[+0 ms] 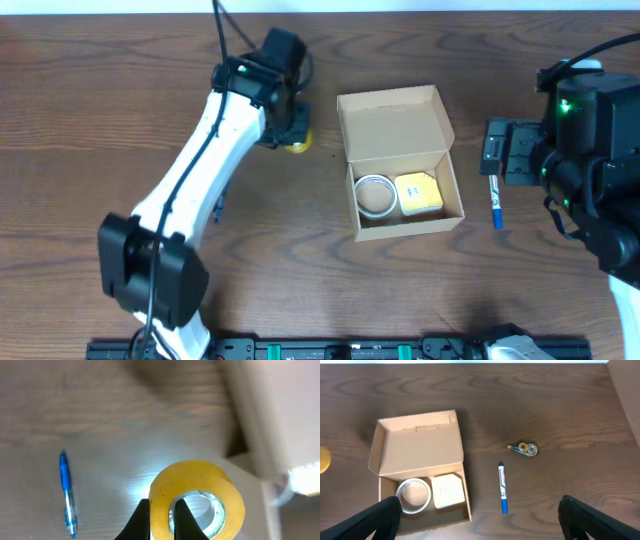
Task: Pack container
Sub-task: 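Carry the yellow tape roll with the left gripper into the box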
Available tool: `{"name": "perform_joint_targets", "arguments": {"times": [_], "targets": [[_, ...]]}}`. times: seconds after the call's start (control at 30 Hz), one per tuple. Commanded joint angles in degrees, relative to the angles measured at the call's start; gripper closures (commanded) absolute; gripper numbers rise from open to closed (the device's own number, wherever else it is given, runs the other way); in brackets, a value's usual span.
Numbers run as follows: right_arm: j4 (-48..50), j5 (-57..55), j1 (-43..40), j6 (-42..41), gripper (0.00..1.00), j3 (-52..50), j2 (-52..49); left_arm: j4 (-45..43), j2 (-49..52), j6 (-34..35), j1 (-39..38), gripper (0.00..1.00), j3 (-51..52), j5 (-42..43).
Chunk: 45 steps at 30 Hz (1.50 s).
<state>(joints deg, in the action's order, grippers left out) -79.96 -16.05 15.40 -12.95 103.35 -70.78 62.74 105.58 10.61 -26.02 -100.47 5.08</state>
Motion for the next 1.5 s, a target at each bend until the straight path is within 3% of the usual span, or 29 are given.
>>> {"name": "perform_joint_targets", "arguments": {"times": [0.0, 0.27, 0.43, 0.9, 1.17, 1.47], "targets": [[0.07, 0.0, -0.42, -0.24, 0.01, 0.79, -0.11, 0.94, -0.94, -2.97, -5.57, 0.93, -3.34, -0.7], [-0.76, 0.02, -0.42, -0.24, 0.01, 0.79, -0.11, -1.46, -0.31, -2.89, -20.33, 0.93, -4.07, -8.48], [-2.19, 0.0, -0.42, -0.22, 0.01, 0.79, -0.11, -0.87, 1.51, -1.33, -20.81, 0.94, -3.08, -3.91], [-1.95, 0.0, -0.42, -0.22, 0.01, 0.79, -0.11, -3.21, 3.82, 4.44, -28.68, 0.94, 5.49, -4.02], [-2.12, 0.0, -0.42, -0.24, 0.01, 0.79, -0.11, -6.73, 3.82, 6.14, -28.98, 0.94, 14.05, -3.54], [-2.14, 0.0, -0.42, -0.24, 0.01, 0.79, -0.11, -8.9, 3.8, 6.12, -28.98, 0.93, 14.84, -3.54]]}}
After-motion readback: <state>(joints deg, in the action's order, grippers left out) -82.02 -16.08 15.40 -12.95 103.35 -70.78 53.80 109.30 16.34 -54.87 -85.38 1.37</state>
